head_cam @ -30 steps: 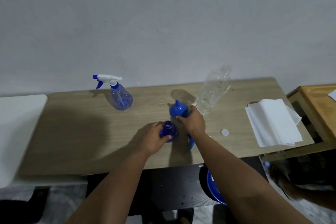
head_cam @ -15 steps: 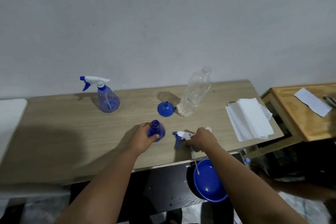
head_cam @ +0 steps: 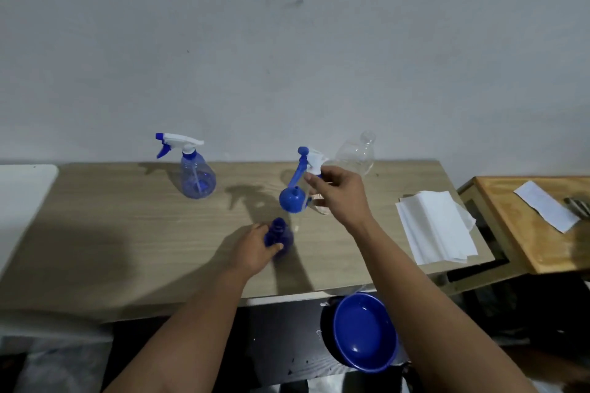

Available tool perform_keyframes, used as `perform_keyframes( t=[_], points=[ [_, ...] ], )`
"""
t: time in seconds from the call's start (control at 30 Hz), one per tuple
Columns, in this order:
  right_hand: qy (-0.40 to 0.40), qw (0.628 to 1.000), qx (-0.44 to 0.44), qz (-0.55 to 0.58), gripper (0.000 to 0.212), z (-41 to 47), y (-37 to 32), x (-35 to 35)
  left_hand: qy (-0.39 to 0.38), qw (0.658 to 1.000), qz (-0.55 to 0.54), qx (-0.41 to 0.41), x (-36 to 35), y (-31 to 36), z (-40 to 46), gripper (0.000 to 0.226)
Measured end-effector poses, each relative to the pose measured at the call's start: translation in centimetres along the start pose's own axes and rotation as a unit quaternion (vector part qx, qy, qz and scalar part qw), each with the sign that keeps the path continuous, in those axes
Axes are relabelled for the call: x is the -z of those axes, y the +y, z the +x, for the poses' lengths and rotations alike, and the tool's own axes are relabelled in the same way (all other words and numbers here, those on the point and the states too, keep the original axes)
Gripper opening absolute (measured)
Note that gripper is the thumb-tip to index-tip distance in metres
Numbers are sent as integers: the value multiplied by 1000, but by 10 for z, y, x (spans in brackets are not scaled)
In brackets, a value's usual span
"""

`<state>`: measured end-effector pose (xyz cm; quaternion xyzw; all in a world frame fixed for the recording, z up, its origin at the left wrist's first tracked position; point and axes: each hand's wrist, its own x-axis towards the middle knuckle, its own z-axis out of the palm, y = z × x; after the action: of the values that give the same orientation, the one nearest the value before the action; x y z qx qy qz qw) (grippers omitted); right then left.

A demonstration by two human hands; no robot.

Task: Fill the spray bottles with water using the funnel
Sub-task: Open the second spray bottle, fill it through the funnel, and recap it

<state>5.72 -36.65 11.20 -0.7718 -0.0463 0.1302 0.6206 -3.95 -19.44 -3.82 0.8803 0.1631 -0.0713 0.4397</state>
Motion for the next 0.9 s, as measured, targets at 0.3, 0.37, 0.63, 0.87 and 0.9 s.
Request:
perform_keyframes(
  t=[0.3,0.37,0.63,0.87,0.9],
  points=[
    [-21,998,59,4,13,-11,13,-34,-5,1000,-6,10,1,7,-3,41],
    [-46,996,67,-23,12,-10,28,-36,-6,1000,-6,12,2,6,-3,39],
    [-115,992,13,-48,27,-24,95,-50,2,999,-38,6,0,4,-5,33],
    [-92,995,10,-23,27,-25,108,-56,-11,998,-21,51,0,0,-4,15],
    [-89,996,8,-22,27,-25,108,-56,-12,998,-20,53,1,-1,-3,15]
  ],
)
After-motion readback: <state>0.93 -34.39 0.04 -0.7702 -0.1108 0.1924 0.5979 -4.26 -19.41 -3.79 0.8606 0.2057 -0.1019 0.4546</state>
